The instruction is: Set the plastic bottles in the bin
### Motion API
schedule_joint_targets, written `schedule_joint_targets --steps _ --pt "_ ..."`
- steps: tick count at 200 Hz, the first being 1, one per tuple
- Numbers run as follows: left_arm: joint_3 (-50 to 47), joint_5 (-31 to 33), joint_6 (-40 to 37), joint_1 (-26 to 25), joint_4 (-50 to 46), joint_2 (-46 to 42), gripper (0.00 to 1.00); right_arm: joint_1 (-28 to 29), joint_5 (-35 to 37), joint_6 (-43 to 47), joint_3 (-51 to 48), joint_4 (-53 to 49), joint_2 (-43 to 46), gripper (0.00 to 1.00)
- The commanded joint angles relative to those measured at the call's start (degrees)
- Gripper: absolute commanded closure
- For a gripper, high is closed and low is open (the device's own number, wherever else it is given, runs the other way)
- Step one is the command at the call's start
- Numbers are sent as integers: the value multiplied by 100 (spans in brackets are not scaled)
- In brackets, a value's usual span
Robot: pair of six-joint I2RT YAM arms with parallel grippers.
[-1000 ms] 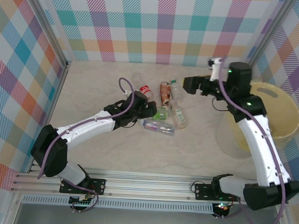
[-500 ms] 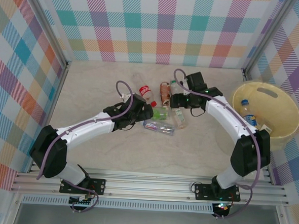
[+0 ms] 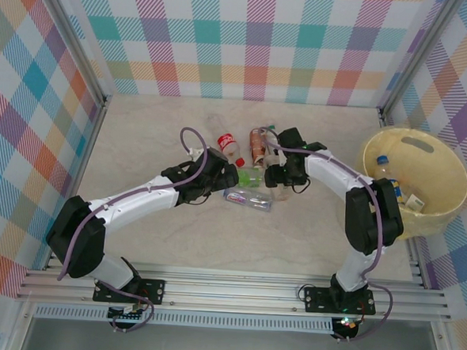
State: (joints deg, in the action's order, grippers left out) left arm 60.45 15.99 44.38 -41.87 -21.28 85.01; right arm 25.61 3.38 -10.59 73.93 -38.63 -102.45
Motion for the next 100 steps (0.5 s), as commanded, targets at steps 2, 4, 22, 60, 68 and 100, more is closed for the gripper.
schedule_joint_targets --steps 2,4,22,60,68,100 --pt "9 10 123 55 -182 -11 0 32 162 54 56 -56 -190 29" --pt "4 3 123 49 -179 -4 0 37 167 52 52 -43 -203 29" --pt "4 -8 137 52 -181 25 0 32 248 -26 41 52 -337 29" --pt "38 -70 147 49 -187 103 0 37 189 -185 172 253 -629 28" --pt "46 -70 148 51 -188 118 0 32 146 -214 183 333 -681 28" --pt "79 -119 137 54 -169 187 0 41 204 -225 237 471 -881 29"
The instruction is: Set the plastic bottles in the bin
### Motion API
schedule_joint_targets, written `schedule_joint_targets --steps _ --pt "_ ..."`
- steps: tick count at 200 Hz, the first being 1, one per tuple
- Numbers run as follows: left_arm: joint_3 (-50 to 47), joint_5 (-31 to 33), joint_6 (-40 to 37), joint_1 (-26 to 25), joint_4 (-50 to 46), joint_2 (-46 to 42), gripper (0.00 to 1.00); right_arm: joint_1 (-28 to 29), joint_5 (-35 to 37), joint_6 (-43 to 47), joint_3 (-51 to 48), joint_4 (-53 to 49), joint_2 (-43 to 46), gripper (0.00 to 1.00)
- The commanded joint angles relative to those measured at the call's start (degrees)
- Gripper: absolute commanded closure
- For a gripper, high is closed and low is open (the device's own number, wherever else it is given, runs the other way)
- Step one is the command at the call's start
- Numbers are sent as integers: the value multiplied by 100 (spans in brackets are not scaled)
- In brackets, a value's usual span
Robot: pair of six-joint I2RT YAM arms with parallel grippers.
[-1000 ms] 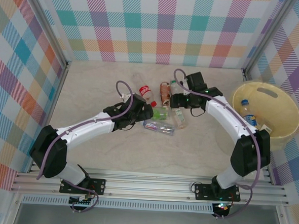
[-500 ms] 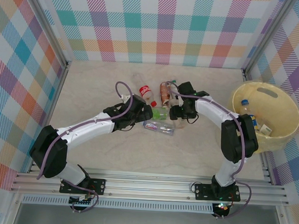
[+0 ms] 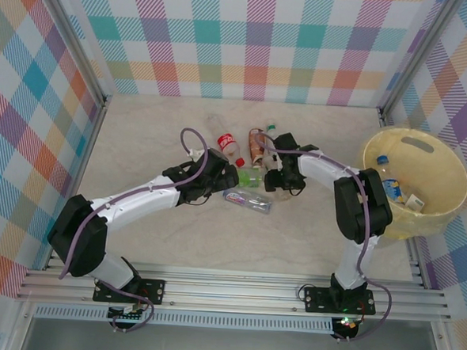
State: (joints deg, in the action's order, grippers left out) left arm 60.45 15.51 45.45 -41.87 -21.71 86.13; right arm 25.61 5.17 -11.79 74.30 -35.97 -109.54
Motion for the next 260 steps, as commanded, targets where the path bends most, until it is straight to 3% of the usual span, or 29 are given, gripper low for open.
schedule_joint_targets --steps 1,33,129,191,260 --pt "76 -77 28 55 -124 82 0 36 26 -100 199 208 -178 29" --pt "83 -109 39 53 -109 161 0 41 173 -17 67 246 38 36" --pt "151 -202 71 64 -31 308 0 42 271 480 -637 659 2143 52" --pt "143 -205 87 57 -17 305 0 41 168 467 -926 1239 3207 55" --pt "121 -267 77 60 60 359 0 -89 424 298 -434 871 4193 57"
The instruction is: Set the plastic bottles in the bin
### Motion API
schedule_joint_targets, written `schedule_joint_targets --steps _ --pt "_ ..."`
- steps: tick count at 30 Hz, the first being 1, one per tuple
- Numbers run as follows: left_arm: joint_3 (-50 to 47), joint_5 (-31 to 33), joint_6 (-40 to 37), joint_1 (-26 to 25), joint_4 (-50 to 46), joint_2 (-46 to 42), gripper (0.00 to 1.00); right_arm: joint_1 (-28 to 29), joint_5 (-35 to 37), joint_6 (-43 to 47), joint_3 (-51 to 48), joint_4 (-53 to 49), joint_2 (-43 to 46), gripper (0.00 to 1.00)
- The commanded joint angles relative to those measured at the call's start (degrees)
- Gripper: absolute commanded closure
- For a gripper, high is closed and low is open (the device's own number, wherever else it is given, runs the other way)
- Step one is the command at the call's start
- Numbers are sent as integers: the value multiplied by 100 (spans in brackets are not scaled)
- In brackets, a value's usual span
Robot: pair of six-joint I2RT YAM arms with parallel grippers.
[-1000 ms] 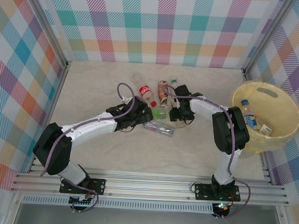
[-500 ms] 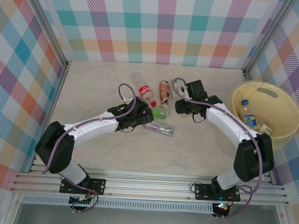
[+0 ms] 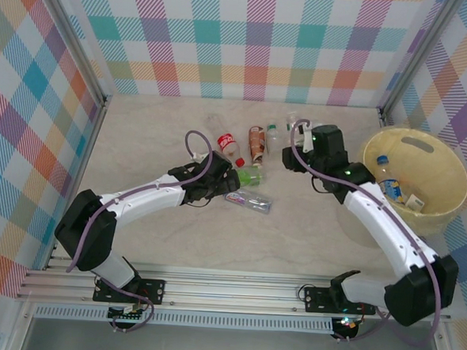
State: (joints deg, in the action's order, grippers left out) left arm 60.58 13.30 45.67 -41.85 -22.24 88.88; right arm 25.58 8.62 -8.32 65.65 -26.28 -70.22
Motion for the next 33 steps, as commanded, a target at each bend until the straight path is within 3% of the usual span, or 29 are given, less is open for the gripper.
schedule_joint_targets --steps 1,9,14,21,27,33 --pt "110 -51 56 60 118 80 0 -88 78 -48 453 -128 266 57" --pt "51 -91 58 62 167 36 0 -777 -363 222 1402 -1203 423 58" --pt "16 -62 59 64 186 8 0 -1686 -1181 260 1781 -1720 705 58" --pt "133 -188 28 79 193 121 0 -2900 -1438 518 2618 -2928 629 57" --pt "183 -231 4 76 138 174 0 -4149 -1939 512 2898 -3239 587 57" --pt "204 -214 -18 92 97 178 0 -4869 -1714 503 2988 -3705 468 55"
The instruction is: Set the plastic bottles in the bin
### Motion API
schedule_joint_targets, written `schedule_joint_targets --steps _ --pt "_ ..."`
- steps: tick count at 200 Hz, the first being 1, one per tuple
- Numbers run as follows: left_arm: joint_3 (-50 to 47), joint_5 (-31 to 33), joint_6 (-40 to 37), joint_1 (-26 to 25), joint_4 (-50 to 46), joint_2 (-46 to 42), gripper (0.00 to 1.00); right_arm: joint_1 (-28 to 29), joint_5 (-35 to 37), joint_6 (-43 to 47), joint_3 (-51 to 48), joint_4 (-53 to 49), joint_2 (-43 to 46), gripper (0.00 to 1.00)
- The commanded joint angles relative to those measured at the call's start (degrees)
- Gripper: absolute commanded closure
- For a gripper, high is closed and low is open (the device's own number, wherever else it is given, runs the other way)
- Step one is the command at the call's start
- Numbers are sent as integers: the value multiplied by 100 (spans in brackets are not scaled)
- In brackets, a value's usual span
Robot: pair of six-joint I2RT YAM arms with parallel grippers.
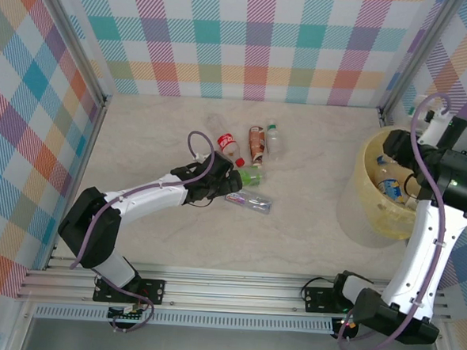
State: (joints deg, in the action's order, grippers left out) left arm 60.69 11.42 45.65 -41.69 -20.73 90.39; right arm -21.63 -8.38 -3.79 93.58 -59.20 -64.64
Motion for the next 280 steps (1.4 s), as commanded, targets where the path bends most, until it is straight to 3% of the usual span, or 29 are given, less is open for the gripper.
schedule_joint_targets --steps 1,27,57,76,85,103,121,171,223,240,263,280 --pt "215 -41 -14 81 -61 47 0 -149 219 111 219 -555 -123 54" --pt "376 -138 -58 95 -204 142 0 -153 1241 374 441 -1272 -268 52" --pt "674 -260 -153 102 -421 308 0 -166 2021 550 243 -1425 -241 52" --pt "825 -356 -166 104 -470 387 0 -201 2876 668 113 -1493 -333 51" --pt "860 -392 -148 105 -463 412 0 -201 2971 778 20 -1477 -343 45" --pt "905 -419 -140 100 -450 441 0 -202 3163 806 -94 -1411 -339 21" --pt "889 -395 -105 100 -448 407 0 -198 3356 793 -45 -1306 -271 10" --pt "702 -351 -9 100 -351 317 0 -202 2401 632 81 -1025 -99 0" --pt "589 -306 -25 106 -338 256 0 -202 1648 296 -31 -626 95 0" --pt "585 -290 -29 106 -328 281 0 -192 912 111 -117 -367 211 0" --pt "568 -302 -14 100 -297 311 0 -137 -749 -69 -198 -92 255 0" --pt "560 -266 -44 100 -324 312 0 98 -1574 -227 -377 291 336 0"
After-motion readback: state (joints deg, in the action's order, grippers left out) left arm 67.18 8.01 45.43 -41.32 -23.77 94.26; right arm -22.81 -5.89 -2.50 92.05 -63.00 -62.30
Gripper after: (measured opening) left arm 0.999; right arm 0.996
